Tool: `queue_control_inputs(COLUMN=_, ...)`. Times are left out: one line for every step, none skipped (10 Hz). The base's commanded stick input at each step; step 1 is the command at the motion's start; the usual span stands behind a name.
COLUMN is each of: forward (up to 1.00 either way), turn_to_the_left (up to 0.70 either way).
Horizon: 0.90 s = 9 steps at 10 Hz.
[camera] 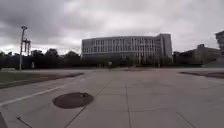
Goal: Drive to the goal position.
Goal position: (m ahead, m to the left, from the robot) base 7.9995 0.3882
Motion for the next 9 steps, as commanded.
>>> queue_control_inputs(forward=0.7, turn_to_the_left=0.0)
queue_control_inputs(forward=0.7, turn_to_the_left=0.0)
queue_control_inputs(forward=0.7, turn_to_the_left=0.0)
queue_control_inputs(forward=0.7, turn_to_the_left=0.0)
queue_control_inputs(forward=0.7, turn_to_the_left=0.0)
queue_control_inputs(forward=0.7, turn_to_the_left=0.0)
queue_control_inputs(forward=0.7, turn_to_the_left=0.0)
queue_control_inputs(forward=0.7, turn_to_the_left=0.0)
queue_control_inputs(forward=0.7, turn_to_the_left=0.0)
